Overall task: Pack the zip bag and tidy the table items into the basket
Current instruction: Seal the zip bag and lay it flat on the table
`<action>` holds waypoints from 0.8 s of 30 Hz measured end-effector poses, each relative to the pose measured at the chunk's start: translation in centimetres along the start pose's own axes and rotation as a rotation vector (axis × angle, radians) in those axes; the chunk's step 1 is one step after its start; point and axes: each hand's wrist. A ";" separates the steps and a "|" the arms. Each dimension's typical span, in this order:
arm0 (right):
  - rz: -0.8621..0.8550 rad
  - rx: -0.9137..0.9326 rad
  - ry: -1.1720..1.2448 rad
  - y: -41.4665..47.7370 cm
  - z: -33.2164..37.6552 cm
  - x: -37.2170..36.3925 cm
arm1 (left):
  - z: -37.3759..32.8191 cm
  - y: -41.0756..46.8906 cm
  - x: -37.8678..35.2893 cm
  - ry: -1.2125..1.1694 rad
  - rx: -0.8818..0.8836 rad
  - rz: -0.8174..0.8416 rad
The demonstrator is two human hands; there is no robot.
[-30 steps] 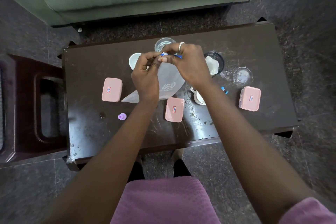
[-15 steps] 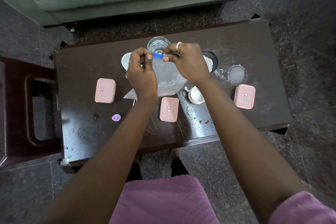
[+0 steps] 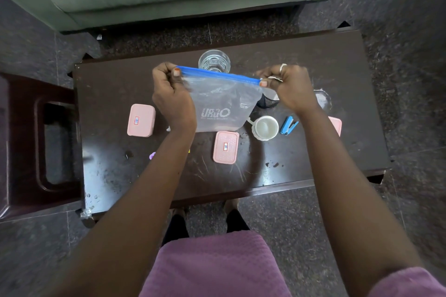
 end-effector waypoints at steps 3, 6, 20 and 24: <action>0.029 -0.017 0.063 0.0 -0.3 0.4 | -0.2 0.0 0.2 -0.018 0.007 0.003; 0.050 -0.101 0.522 -0.5 -0.2 0.5 | -0.9 0.2 0.1 -0.129 0.075 0.015; 0.003 -0.488 0.986 -3.3 -0.9 -7.1 | 2.9 3.0 4.2 0.022 0.506 0.603; -0.041 -0.397 0.948 -3.2 -0.6 -6.9 | 4.6 2.2 5.4 -0.083 0.377 0.794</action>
Point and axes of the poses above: each hand's wrist, its own y-axis towards the middle knuckle, its own x-axis out of the back of the hand, z = x × y, and after that the axes turned 3 degrees about -z, right-handed
